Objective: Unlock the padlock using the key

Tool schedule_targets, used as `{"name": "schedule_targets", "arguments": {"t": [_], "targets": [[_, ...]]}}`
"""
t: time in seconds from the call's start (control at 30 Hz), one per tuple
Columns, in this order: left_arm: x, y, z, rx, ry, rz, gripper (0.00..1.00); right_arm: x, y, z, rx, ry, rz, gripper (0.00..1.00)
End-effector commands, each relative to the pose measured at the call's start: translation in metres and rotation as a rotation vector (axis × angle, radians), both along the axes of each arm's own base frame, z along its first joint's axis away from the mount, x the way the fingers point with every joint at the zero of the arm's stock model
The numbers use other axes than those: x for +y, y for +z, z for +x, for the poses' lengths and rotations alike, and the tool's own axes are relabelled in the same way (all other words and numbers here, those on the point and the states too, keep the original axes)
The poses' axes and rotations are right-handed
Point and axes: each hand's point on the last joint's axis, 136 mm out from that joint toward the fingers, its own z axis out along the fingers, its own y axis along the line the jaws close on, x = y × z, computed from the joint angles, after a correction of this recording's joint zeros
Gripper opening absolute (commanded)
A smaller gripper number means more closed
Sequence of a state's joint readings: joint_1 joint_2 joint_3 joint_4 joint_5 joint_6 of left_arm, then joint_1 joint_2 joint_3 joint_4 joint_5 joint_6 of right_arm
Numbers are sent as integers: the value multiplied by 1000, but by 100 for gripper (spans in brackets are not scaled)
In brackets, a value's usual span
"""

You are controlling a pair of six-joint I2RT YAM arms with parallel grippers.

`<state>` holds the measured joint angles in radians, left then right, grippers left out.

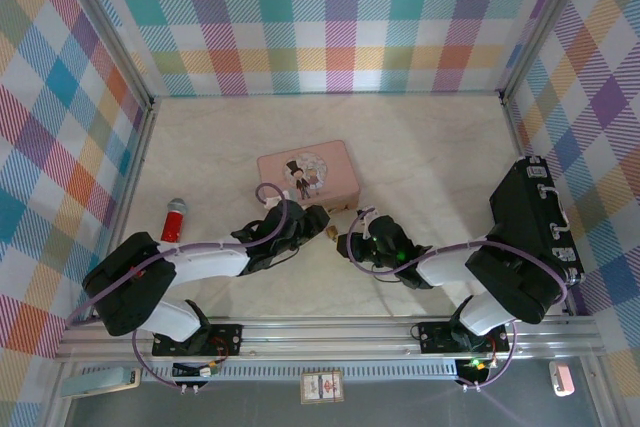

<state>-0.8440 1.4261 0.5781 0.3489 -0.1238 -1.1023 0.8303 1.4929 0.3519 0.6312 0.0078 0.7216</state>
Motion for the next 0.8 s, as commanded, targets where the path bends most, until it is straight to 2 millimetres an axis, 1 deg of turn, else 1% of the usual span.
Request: {"name": "schedule_targets", "arguments": {"t": [0.0,0.07,0.17,0.3,0.43,0.5,0.57,0.67,0.77], "targets": [[10,0,-5,-20,7,46,51,-6,-4,6,18,-39,-43,32],[14,4,-5,-34,3,72,51,-6,-1,5,11,-39,-35,34],[22,15,-5,-78,-6,118,52,-3,12,6,-13,-19,-20,38],[41,34,-5,-155,-6,220,55,4,32,7,-71,46,-42,44],[80,46,-1,-196,53,325,60,2,42,15,-120,83,-124,49],[99,49,0,-201,74,346,63,0,45,23,-113,88,-155,50],[116,52,1,-205,96,358,64,2,47,28,-105,118,-162,49],[133,54,2,-210,110,369,65,10,48,30,-86,182,-149,48],[142,58,1,-232,111,356,65,19,48,31,-57,259,-165,46]]}}
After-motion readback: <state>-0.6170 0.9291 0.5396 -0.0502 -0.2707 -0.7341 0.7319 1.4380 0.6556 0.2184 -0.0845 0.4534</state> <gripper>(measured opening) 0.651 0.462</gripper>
